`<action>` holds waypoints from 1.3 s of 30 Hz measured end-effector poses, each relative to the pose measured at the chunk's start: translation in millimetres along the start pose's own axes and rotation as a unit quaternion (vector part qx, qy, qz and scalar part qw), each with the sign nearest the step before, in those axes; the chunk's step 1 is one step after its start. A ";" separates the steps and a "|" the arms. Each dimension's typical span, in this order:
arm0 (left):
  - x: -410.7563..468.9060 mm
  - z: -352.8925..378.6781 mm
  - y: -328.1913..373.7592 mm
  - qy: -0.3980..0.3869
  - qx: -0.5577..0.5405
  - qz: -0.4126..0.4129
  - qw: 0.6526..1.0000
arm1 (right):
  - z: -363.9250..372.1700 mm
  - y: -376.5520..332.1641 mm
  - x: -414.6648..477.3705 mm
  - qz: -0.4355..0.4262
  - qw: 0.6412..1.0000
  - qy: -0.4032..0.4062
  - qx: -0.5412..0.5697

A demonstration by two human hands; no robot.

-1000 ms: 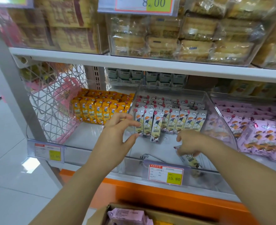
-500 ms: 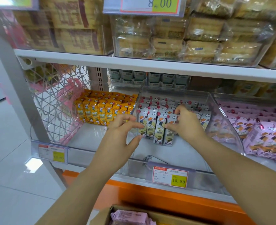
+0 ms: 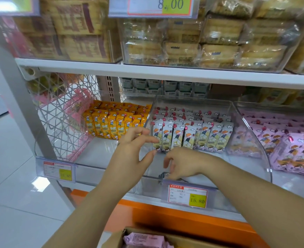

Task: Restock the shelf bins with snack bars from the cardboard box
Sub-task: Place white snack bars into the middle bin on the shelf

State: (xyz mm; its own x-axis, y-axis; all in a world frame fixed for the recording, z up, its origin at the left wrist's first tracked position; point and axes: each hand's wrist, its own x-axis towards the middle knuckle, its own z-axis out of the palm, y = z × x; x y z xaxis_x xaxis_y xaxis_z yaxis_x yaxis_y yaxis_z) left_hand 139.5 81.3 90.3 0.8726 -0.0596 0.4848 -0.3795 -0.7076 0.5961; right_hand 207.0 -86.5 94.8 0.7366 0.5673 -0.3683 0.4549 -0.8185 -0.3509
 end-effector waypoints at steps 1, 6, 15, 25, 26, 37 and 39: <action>-0.2 -0.5 -0.5 -0.002 0.002 0.001 1.000 | 1.0 -1.0 3.0 0.002 1.000 -0.005 -0.018; 0.4 -0.8 -2.8 -0.004 0.004 0.000 1.000 | -16.8 2.9 -5.3 -0.001 0.988 0.086 0.128; 3.0 9.8 8.0 0.074 0.082 0.056 0.992 | -56.5 21.3 -52.9 0.040 0.959 0.182 0.214; 2.1 5.0 48.0 0.016 -0.044 0.012 0.999 | -55.8 14.4 -89.5 -0.033 0.795 0.316 0.517; 2.8 4.2 52.0 0.012 -0.088 -0.020 0.996 | -52.8 12.6 -91.0 -0.044 0.779 0.309 0.544; 10.6 -3.1 53.2 0.020 -0.309 -0.117 0.944 | -37.2 2.3 -92.2 -0.047 0.937 0.222 0.264; 9.0 0.0 55.3 -0.005 -0.283 -0.104 0.953 | -32.9 -3.8 -86.7 -0.042 0.953 0.220 0.206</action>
State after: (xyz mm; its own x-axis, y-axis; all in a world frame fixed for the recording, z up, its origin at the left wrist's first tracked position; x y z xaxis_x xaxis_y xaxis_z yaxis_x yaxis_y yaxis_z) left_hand 126.3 41.7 127.6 0.9490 0.0315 0.3137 -0.3004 -0.2117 0.9300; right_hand 157.9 -135.6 156.4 0.8860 0.4618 0.0410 0.3533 -0.6152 -0.7048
